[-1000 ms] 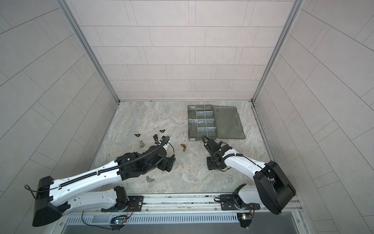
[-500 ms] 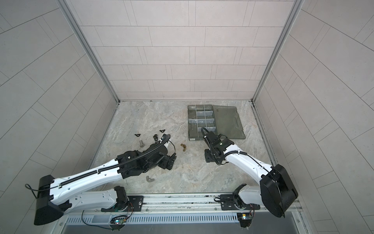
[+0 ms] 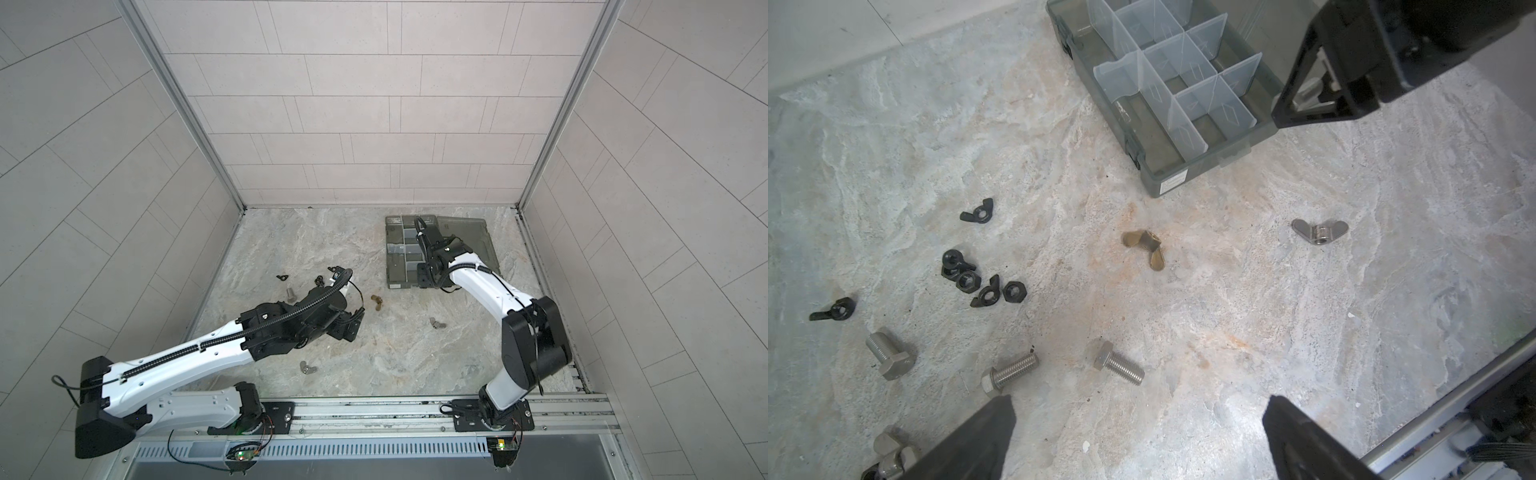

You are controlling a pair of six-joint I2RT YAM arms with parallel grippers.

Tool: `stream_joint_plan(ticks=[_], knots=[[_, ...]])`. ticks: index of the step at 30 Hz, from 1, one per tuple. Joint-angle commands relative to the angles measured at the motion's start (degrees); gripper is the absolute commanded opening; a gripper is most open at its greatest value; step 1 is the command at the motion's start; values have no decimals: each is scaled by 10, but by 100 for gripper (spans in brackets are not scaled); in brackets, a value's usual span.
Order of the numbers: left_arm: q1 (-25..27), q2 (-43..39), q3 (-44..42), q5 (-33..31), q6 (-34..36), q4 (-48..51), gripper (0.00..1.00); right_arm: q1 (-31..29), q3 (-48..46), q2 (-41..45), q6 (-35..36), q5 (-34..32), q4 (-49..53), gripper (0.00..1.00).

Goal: Sort the screws and nuts into containers
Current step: 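Carry the silver bolt with the right gripper over the organizer compartment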

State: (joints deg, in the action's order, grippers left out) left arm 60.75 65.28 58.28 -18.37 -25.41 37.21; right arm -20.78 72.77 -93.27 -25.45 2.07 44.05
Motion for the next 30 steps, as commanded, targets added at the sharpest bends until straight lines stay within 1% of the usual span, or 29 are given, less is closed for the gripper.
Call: stream_joint_plan(ticks=[1,4,11,16,24,27,30], knots=[[-8,0,23,-26,17,23,100,23,39,-43,21,12,30,31],[-15,1,29,-30,24,24,100,40,54,-73,27,15,28,30],[-46,12,42,-12,35,15,100,74,65,-95,32,29,15,30],[-66,23,42,8,38,7,100,76,73,-111,34,36,11,30],[-83,28,39,22,38,4,100,80,78,-136,38,34,7,31],[-89,29,38,26,38,2,100,82,80,-139,39,35,7,33],[-93,32,38,32,39,0,100,82,77,-138,43,44,4,43]])
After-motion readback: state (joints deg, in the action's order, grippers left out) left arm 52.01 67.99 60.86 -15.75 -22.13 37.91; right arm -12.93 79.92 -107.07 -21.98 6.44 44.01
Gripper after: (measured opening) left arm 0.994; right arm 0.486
